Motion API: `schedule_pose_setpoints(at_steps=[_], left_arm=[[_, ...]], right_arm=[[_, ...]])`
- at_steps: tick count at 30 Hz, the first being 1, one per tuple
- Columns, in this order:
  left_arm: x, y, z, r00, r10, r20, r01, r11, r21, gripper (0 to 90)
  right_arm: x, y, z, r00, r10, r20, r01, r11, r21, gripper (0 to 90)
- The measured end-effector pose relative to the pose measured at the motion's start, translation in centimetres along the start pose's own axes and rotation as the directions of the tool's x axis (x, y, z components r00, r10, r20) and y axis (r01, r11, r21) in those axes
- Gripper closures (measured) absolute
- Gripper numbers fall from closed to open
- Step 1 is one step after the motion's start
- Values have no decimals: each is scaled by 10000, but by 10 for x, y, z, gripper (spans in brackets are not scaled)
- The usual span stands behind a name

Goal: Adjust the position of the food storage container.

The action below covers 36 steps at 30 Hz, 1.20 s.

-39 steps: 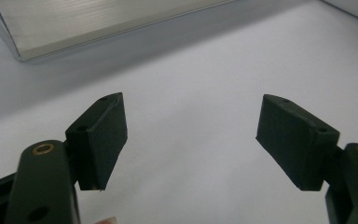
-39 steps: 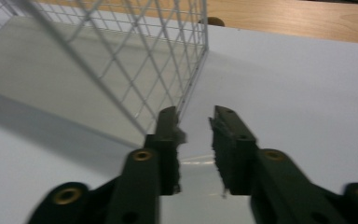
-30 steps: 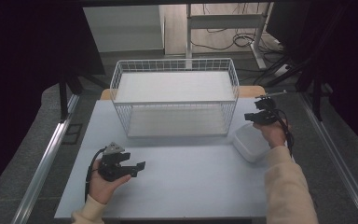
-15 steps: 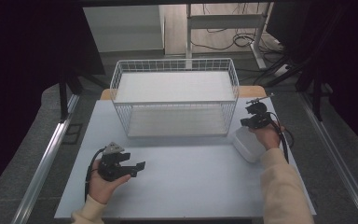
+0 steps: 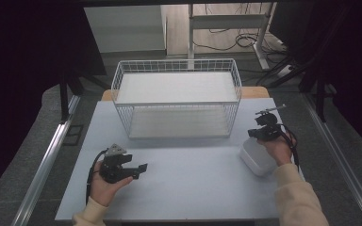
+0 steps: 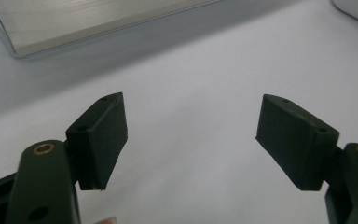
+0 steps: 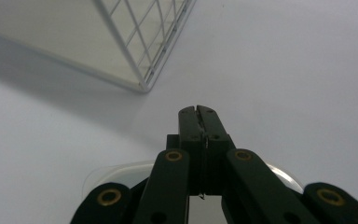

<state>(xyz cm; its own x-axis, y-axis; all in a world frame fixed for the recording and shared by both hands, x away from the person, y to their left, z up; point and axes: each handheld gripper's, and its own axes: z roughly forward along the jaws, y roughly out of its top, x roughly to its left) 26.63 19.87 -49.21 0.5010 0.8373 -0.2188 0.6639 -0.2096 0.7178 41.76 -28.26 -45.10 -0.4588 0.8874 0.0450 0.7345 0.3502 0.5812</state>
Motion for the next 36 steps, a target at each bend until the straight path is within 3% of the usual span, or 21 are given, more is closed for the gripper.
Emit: schedule_pose_setpoints(at_steps=[4, 8, 13, 16, 20, 25, 30, 36], left_arm=[[-1, 0, 0, 10000, 5, -6, -5, 10000, 12, 240], [0, 0, 0, 10000, 17, -1, -17, 10000, 26, 240], [0, 0, -1, 10000, -46, 3, 46, 10000, -31, 239], [0, 0, -1, 10000, -47, 6, 47, 10000, -57, 240], [-1, 0, -1, 10000, 32, -29, -32, 10000, -12, 240], [-1, 0, 0, 10000, 24, -57, -24, 10000, -6, 240], [-2, 0, 0, 10000, 3, -63, -2, 10000, 26, 239], [-4, -1, 2, 9999, 104, -58, -104, 9999, 90, 239]], right_arm=[[-2, -7, -6, 9987, 77, -503, -91, 9996, -275, 892], [-8, -11, -21, 9986, 163, -495, -205, 9962, -846, 892], [-28, -23, -50, 9994, 325, 113, -306, 9902, -1365, 892], [-36, -30, -57, 9985, 476, 277, -431, 9884, -1458, 892], [-53, -47, -62, 9943, 941, 505, -860, 9858, -1444, 892], [-67, -66, -59, 9905, 1176, 712, -1084, 9866, -1220, 892], [-68, -78, -53, 9898, 974, 1036, -917, 9940, -590, 892], [-64, -85, -50, 9939, 779, 782, -764, 9968, -219, 892]])
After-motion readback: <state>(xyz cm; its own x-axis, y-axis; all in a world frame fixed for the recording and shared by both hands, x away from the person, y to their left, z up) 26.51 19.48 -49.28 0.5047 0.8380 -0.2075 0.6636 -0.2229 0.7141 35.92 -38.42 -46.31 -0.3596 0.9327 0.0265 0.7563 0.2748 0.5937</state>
